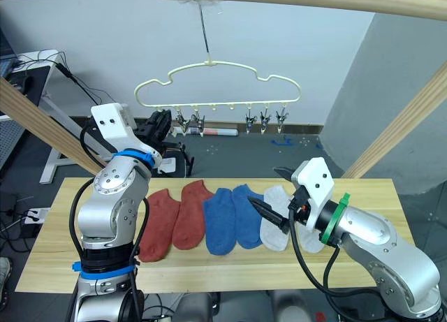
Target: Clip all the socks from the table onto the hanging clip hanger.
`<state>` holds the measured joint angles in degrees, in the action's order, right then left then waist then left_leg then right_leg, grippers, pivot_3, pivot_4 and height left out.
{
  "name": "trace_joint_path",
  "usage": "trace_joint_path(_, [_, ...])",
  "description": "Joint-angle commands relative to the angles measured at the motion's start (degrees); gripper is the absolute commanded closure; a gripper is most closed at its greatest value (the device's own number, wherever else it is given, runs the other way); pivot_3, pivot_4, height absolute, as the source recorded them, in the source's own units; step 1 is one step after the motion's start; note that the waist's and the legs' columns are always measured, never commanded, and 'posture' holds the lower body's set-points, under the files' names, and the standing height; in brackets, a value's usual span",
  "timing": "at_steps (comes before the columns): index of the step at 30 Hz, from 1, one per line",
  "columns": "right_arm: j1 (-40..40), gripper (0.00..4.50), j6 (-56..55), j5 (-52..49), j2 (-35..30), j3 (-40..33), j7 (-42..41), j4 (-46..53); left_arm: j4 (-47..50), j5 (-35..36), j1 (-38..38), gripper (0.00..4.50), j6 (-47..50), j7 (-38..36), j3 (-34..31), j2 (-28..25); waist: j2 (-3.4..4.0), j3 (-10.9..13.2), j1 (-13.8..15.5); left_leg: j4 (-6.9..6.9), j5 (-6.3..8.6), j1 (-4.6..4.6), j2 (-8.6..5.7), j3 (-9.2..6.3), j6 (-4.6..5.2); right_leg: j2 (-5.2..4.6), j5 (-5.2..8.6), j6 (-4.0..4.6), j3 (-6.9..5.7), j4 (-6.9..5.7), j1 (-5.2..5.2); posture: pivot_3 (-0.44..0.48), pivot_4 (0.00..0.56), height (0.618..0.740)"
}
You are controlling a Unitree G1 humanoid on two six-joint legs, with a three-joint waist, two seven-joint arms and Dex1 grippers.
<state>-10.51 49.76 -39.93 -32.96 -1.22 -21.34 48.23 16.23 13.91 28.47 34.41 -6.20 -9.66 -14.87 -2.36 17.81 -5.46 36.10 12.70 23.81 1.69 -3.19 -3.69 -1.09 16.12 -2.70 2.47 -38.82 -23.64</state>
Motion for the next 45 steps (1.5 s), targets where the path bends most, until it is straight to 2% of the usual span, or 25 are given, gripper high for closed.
trace_joint_path(1, [-2.16, 0.0, 4.38, -2.44, -2.17, -2.61, 1.81, 1.6, 2.62, 3.41, 0.54, 4.27, 2.68, -2.29, -2.55, -1.62, 0.01, 0.2, -0.17, 0.0, 0.0, 0.0, 0.0, 0.0, 0.0, 0.0, 0.0, 0.0, 0.0, 0.0, 0.0, -0.236, 0.348, 0.74])
trace_joint_path(11, [-8.81, 0.0, 17.07, -11.07, -6.33, -4.73, 4.13, 1.07, 4.27, 13.39, 2.53, 4.27, 9.82, -6.02, -7.04, -4.59, 0.04, 1.09, -0.85, -0.03, 0.0, 0.14, 0.01, 0.03, 0.0, 0.0, 0.0, 0.01, 0.02, -0.02, -0.15, -0.239, 0.36, 0.74])
trace_joint_path(17, [-10.72, 0.0, 26.69, -11.83, -5.9, -5.45, 8.64, -5.13, 4.53, 19.25, 4.77, 4.27, 14.04, -5.24, -9.87, -4.63, 0.01, 1.2, -0.94, -0.02, 0.0, 0.3, 0.0, 0.06, 0.0, -0.02, 0.0, 0.0, 0.03, -0.03, -0.32, -0.241, 0.37, 0.74])
trace_joint_path(25, [-10.67, 0.0, 30.05, -3.16, -6.14, -0.61, 13.66, -8.6, 5.89, 23.55, 6.12, 4.27, 17.72, -4.33, -11.26, -6.36, 0.02, 1.97, -0.89, -0.02, 0.0, 0.55, 0.0, 0.06, 0.0, -0.02, -0.14, 0.23, 0.03, -0.04, -0.56, -0.223, 0.387, 0.74])
trace_joint_path(29, [-10.28, 0.0, 31.63, 4.44, -6.24, 3.65, 18.06, -13.67, 6.97, 25.13, 6.32, 4.27, 19.1, -3.66, -11.68, -7.12, 0.02, 2.34, -0.86, -0.01, 0.0, 0.6, 0.0, 0.06, -0.01, -0.03, -0.01, 0.01, 0.02, -0.04, -0.6, -0.212, 0.394, 0.74])
trace_joint_path(32, [-11.0, 0.0, 31.55, 8.65, -3.92, 4.98, 20.08, -17.91, 7.54, 25.64, 5.58, 4.27, 19.57, -3.27, -11.62, -7.7, 0.04, 2.59, -0.75, -0.01, -0.01, 0.66, -0.01, 0.09, -0.02, -0.07, -0.03, 0.04, 0.03, -0.04, -0.68, -0.205, 0.399, 0.74])
trace_joint_path(45, [-16.01, 0.0, 29.96, 17.33, 1.18, 8.47, 18.61, -27.26, 8.49, 26.6, 5.11, 4.27, 20.05, -1.94, -11.65, -8.58, 0.14, 3.67, -0.43, -0.01, -0.01, 0.74, -0.01, 0.07, -0.03, -0.08, -0.13, 0.21, -0.01, -0.06, -0.75, -0.173, 0.406, 0.74])
